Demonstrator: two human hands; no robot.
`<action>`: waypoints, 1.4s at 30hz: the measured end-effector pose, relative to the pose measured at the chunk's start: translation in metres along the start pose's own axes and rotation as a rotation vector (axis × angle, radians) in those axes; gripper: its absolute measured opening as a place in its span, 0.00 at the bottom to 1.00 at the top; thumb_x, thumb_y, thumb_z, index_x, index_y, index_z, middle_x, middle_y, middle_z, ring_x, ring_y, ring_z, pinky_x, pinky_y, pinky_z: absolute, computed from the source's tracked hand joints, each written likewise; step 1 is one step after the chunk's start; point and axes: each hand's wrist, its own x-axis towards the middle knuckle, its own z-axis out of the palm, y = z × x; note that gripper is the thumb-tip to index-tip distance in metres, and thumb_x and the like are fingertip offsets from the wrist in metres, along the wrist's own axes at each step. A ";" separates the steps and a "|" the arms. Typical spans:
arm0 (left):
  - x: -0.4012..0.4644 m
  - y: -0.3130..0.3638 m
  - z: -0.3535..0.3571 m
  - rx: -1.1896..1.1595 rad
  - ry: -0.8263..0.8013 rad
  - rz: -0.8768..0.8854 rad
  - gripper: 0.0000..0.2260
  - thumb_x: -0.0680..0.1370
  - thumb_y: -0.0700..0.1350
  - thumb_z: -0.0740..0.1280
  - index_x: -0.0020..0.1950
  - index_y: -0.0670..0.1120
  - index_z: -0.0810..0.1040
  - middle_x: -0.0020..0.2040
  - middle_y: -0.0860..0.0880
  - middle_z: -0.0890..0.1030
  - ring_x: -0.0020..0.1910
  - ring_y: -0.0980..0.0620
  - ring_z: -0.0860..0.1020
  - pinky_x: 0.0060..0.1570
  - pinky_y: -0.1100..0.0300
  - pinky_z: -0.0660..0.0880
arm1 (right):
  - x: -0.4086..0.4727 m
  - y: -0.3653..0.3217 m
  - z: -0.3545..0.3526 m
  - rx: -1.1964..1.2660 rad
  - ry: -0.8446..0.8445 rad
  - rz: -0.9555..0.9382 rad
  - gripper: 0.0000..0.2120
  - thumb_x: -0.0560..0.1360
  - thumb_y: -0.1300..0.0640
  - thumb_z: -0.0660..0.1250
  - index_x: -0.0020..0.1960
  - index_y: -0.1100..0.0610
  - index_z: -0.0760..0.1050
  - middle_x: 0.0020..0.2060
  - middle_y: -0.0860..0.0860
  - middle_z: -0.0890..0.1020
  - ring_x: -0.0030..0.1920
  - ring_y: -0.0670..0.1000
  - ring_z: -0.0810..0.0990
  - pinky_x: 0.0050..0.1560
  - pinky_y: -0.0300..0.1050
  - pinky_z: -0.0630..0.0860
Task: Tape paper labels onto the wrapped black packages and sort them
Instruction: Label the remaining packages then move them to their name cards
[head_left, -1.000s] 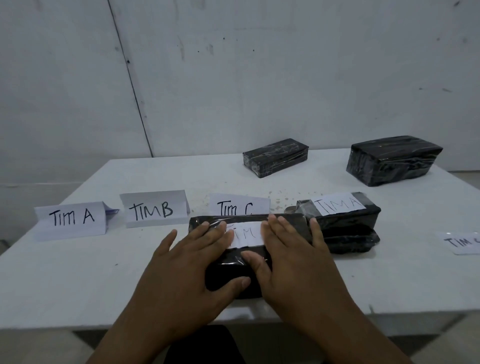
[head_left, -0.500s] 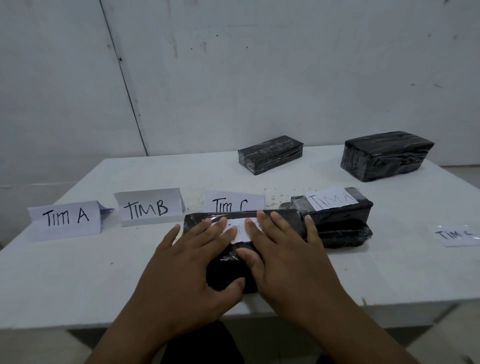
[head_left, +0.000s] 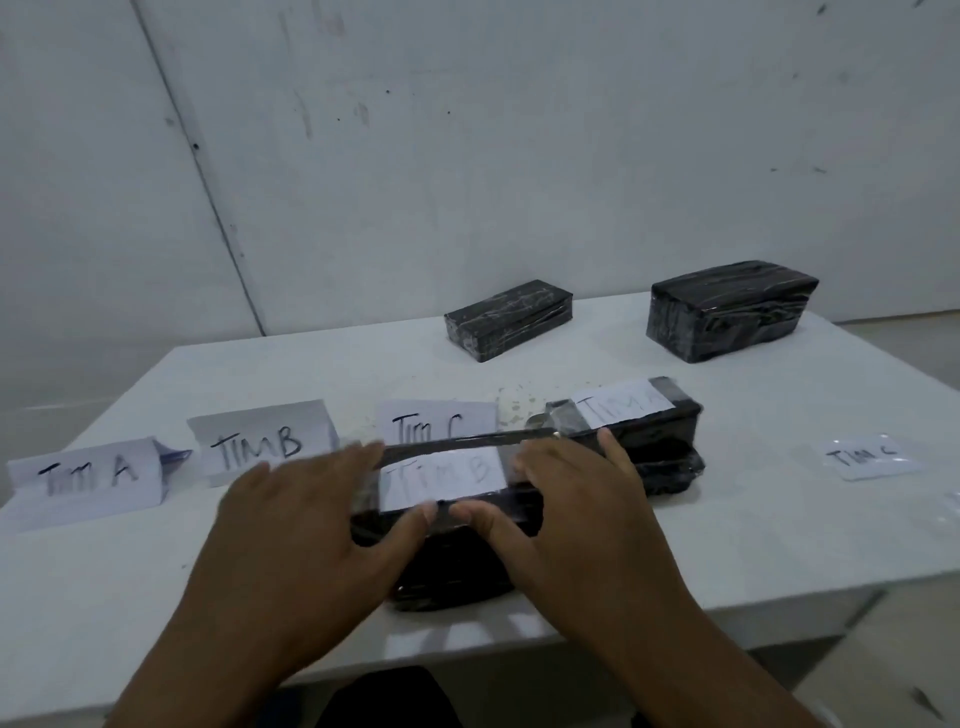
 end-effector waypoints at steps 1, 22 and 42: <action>0.003 0.008 -0.001 -0.053 0.068 0.028 0.38 0.70 0.76 0.50 0.73 0.59 0.72 0.69 0.59 0.78 0.66 0.53 0.76 0.69 0.48 0.71 | -0.002 0.007 -0.002 0.049 0.106 -0.006 0.27 0.76 0.29 0.59 0.56 0.49 0.81 0.53 0.42 0.84 0.57 0.44 0.80 0.75 0.52 0.63; 0.100 0.339 0.144 -0.808 -0.267 0.318 0.17 0.81 0.43 0.68 0.68 0.54 0.73 0.64 0.55 0.78 0.63 0.56 0.76 0.51 0.72 0.72 | -0.010 0.289 -0.113 -0.234 -0.068 0.748 0.16 0.81 0.47 0.63 0.69 0.43 0.73 0.69 0.47 0.76 0.66 0.54 0.75 0.65 0.53 0.69; 0.147 0.394 0.194 -0.604 -0.337 0.192 0.11 0.79 0.48 0.68 0.60 0.52 0.84 0.58 0.51 0.83 0.59 0.48 0.78 0.62 0.48 0.75 | 0.007 0.363 -0.101 -0.227 -0.287 0.650 0.20 0.82 0.43 0.59 0.73 0.39 0.67 0.73 0.50 0.68 0.74 0.56 0.64 0.76 0.59 0.56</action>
